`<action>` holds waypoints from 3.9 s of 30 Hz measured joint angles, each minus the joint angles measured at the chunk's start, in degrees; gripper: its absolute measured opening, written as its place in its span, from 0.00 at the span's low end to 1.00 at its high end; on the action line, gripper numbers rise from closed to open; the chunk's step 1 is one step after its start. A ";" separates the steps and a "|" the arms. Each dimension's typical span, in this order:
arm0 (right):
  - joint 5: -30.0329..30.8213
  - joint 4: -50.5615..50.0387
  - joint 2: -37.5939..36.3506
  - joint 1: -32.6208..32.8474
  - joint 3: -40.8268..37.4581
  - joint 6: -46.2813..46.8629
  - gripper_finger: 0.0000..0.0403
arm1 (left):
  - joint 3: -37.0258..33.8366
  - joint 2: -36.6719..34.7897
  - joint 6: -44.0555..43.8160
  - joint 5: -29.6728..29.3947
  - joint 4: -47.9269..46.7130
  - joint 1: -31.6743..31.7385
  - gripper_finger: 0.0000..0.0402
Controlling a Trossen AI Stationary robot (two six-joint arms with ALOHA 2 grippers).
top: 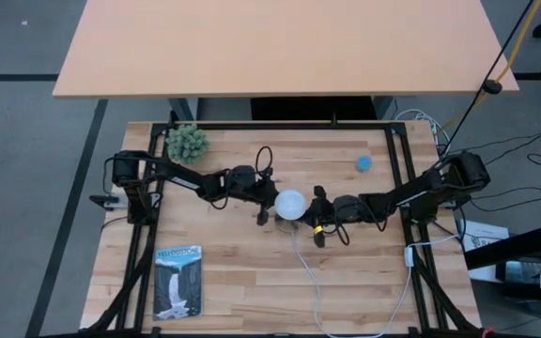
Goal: Screw lightbulb
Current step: Remove the white lightbulb from the lamp
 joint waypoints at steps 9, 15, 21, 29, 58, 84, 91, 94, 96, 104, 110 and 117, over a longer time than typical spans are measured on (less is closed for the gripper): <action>1.88 -0.78 -0.02 -1.11 0.00 -1.06 0.00 | 0.07 0.00 -0.26 0.18 -0.64 -0.64 0.00; 13.14 -9.22 0.02 -1.30 -0.13 5.03 0.00 | 0.07 -0.02 -2.54 2.28 -5.34 -0.76 0.00; 5.63 -7.51 -0.02 -0.79 -0.11 6.10 0.00 | 0.18 -0.22 -5.00 3.83 -8.57 -0.77 0.00; -3.06 -0.63 -0.02 0.15 -0.09 4.17 0.00 | 0.00 -0.04 -3.32 -0.74 -4.66 -0.66 0.00; 11.44 -7.89 0.00 2.84 -0.04 10.16 0.00 | -0.04 0.00 -3.21 -2.78 -6.33 0.11 0.00; 17.39 -7.73 -0.15 3.08 -0.11 9.08 0.00 | -0.13 -0.02 -5.00 1.23 -3.57 -4.60 0.00; 25.47 -16.87 -0.02 3.03 -0.11 18.66 0.00 | 0.07 -0.09 -5.09 3.72 -3.64 -8.12 0.00; 24.10 -16.20 -0.02 4.22 -0.11 17.67 0.00 | 0.06 -0.09 -5.04 -0.42 -6.58 -8.27 0.00; 23.62 -15.61 -0.48 5.34 -0.11 17.73 0.00 | -0.02 -0.09 -5.14 -2.59 -7.47 -7.25 0.00; 20.18 -10.01 -0.87 8.85 -0.04 15.51 0.00 | 0.03 -0.09 -5.35 -3.28 -5.58 -3.58 0.00; 19.45 -10.63 -0.87 8.98 -0.02 13.67 0.00 | 0.03 -0.09 -5.86 -3.23 -5.35 -3.09 0.00; 17.83 -17.33 -3.09 8.98 -0.04 14.32 0.00 | 0.00 -0.09 -7.07 -2.87 -6.48 -3.07 0.00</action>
